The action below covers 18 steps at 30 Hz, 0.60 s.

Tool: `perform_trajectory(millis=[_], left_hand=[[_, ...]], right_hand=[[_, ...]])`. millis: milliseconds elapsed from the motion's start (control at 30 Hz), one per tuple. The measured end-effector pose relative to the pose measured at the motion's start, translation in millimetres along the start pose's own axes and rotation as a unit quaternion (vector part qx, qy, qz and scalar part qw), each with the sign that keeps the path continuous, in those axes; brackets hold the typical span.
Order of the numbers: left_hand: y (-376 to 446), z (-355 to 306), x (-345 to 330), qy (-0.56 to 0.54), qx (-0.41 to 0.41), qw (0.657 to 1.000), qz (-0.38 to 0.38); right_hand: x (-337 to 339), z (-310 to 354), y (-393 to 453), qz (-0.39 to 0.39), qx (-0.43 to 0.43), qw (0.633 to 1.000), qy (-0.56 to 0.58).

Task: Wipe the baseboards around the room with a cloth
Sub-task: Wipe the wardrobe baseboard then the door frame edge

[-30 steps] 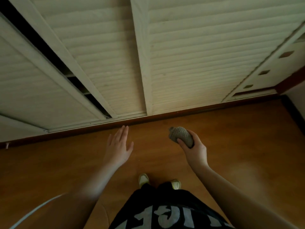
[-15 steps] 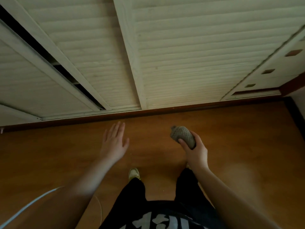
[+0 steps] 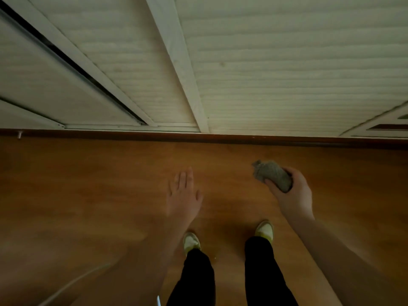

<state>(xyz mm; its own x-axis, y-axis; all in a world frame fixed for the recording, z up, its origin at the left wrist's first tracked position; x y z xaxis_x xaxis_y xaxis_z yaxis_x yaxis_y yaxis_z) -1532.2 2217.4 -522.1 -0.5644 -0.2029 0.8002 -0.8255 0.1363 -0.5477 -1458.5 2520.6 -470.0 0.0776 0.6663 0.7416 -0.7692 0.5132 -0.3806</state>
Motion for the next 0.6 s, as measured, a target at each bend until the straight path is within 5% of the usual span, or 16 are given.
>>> perform_trajectory(millis=[300, 600], left_hand=[[129.3, 72.7, -133.3, 0.06, -0.035, 0.997, 0.041], [233.9, 92.1, -228.2, 0.118, -0.162, 0.976, 0.082]], right_hand=[[-176.3, -49.6, 88.4, 0.021, 0.024, 0.999, -0.039], [-315.1, -75.4, 161.7, 0.02, 0.091, 0.993, -0.068]])
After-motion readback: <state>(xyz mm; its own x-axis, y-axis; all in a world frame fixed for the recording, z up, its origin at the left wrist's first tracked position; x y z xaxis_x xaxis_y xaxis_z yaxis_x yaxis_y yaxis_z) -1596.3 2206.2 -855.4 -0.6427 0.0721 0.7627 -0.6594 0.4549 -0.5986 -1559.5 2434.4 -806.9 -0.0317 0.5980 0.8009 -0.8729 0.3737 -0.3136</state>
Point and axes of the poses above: each hand's wrist, its own y-axis towards the middle knuckle, its own x-axis out of the back of the hand, z = x × y, the point moved 9 cm from there along y, towards the middle knuckle, and after that the axes turned 13 degrees about -y, right-handed, at the moved point
